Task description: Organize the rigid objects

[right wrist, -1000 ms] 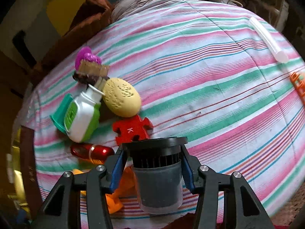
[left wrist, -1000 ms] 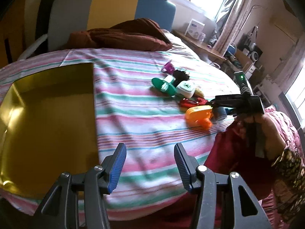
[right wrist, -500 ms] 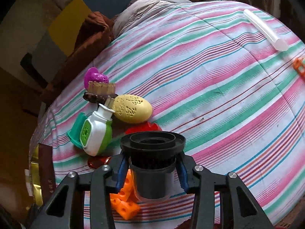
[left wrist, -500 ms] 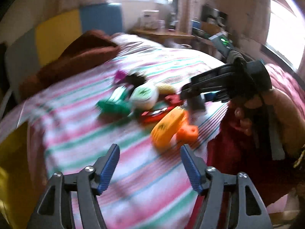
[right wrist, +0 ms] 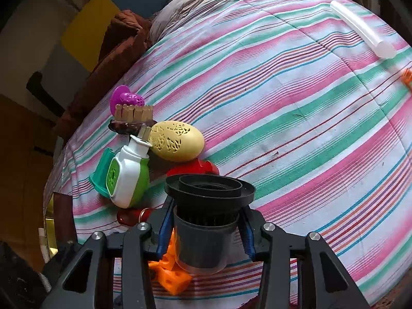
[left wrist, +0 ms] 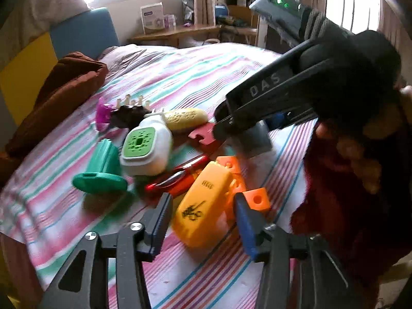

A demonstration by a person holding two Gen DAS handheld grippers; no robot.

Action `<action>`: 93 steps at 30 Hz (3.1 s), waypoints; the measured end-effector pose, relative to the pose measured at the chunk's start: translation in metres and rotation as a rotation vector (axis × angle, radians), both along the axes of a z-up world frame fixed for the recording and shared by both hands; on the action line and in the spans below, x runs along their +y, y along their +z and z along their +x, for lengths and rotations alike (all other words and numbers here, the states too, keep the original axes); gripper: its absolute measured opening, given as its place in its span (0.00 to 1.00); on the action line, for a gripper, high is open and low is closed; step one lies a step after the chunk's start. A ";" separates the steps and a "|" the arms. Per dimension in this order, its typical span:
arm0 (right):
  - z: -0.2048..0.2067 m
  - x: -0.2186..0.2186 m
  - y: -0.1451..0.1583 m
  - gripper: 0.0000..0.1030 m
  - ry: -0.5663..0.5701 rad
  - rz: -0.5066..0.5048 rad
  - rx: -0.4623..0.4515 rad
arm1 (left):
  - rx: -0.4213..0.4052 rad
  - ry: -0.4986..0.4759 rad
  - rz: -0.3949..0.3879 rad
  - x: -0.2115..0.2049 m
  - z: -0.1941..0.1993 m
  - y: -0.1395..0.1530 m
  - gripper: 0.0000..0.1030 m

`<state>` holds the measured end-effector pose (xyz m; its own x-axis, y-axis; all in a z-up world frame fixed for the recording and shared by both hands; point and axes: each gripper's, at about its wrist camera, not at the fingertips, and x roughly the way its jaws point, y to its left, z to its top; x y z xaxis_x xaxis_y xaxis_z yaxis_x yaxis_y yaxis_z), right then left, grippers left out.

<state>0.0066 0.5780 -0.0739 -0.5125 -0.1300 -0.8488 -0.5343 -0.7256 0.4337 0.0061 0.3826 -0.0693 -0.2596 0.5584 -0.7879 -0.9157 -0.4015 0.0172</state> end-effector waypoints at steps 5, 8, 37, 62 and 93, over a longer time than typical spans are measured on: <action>0.002 0.002 0.002 0.44 -0.006 -0.001 0.016 | -0.035 0.025 0.034 -0.009 0.004 -0.003 0.33; 0.011 0.003 0.012 0.44 -0.032 0.000 0.065 | -0.092 0.023 0.051 -0.017 0.006 -0.007 0.28; 0.006 0.000 0.019 0.44 -0.001 -0.047 0.186 | -0.190 0.188 0.097 -0.048 -0.001 -0.003 0.25; -0.004 -0.035 0.034 0.44 0.165 0.054 0.230 | -0.106 0.469 0.280 -0.205 -0.008 0.055 0.25; -0.011 -0.054 0.038 0.44 0.232 0.098 0.249 | -0.251 1.046 0.067 -0.394 -0.189 0.004 0.25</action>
